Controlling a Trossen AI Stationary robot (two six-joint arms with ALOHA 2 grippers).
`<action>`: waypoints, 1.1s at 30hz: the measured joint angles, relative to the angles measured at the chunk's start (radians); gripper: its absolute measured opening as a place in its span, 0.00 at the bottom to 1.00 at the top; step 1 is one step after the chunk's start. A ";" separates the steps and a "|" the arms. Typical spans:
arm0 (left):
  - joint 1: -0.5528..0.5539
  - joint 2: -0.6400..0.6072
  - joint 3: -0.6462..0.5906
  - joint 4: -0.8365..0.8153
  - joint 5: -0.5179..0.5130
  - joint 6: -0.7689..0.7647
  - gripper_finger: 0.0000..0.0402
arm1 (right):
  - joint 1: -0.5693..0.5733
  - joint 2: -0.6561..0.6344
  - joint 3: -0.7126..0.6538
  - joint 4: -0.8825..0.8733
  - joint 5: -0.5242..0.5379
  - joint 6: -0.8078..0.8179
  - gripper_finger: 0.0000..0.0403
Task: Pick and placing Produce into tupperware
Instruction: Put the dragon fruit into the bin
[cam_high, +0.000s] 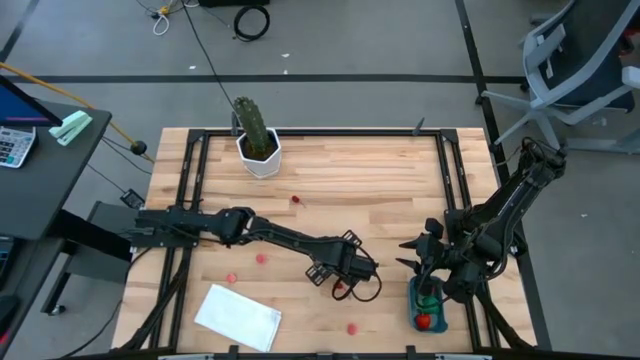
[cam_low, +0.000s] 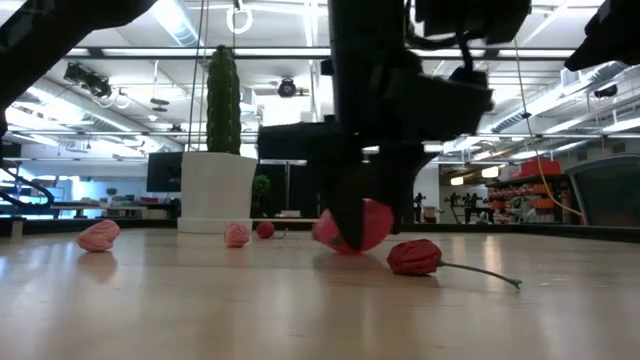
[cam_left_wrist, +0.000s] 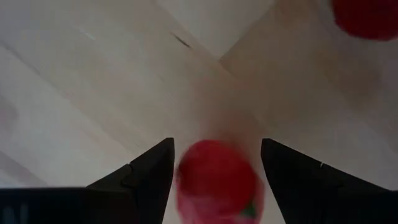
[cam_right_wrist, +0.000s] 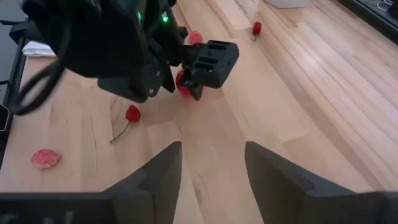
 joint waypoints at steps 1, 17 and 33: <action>0.001 0.000 -0.001 -0.013 -0.002 -0.004 0.61 | 0.000 0.000 0.000 0.000 0.000 0.000 0.46; 0.022 -0.002 0.000 -0.077 -0.093 -0.186 0.58 | 0.000 0.000 0.000 0.000 0.000 -0.002 0.46; 0.044 -0.003 0.000 -0.169 -0.023 -0.567 0.58 | 0.000 0.000 0.000 0.000 0.001 -0.015 0.46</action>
